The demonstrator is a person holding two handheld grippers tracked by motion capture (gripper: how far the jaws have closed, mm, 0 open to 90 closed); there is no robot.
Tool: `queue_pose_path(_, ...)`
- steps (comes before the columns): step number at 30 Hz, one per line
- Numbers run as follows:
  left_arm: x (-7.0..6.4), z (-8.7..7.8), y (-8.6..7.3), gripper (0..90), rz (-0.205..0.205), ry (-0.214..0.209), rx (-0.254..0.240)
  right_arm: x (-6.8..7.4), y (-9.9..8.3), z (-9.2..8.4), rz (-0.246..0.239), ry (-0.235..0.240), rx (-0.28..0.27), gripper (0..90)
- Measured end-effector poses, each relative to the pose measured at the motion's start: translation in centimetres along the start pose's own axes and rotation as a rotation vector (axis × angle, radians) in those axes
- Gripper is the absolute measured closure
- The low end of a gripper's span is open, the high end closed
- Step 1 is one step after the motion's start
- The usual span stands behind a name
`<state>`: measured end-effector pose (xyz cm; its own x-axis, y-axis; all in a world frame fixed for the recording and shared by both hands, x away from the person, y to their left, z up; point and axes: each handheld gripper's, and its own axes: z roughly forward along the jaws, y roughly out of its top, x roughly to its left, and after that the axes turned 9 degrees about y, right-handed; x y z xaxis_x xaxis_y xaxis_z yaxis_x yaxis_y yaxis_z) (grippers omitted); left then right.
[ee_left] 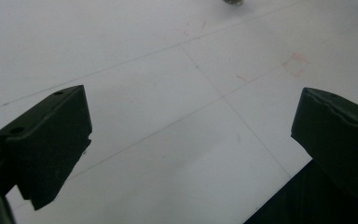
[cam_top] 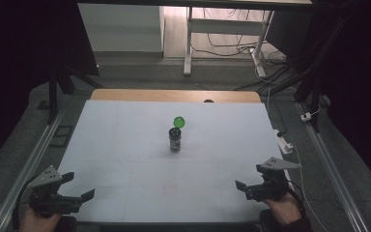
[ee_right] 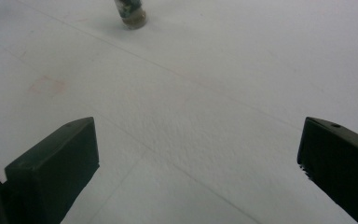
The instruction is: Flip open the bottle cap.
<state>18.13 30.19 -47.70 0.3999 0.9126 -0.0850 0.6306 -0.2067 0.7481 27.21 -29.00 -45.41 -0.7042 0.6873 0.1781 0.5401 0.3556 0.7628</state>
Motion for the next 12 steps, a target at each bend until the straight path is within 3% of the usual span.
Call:
queue_pose_path(5,-0.09,-0.06,-0.29,0.0,0.003,0.026,0.022,-0.46,-0.84,-0.75,0.033,-0.014,0.020,0.0)
queue_pose_path(12,0.07,0.15,-0.19,0.0,-0.008,0.015,0.043,-0.59,-1.09,-0.92,0.047,-0.029,0.038,0.0)
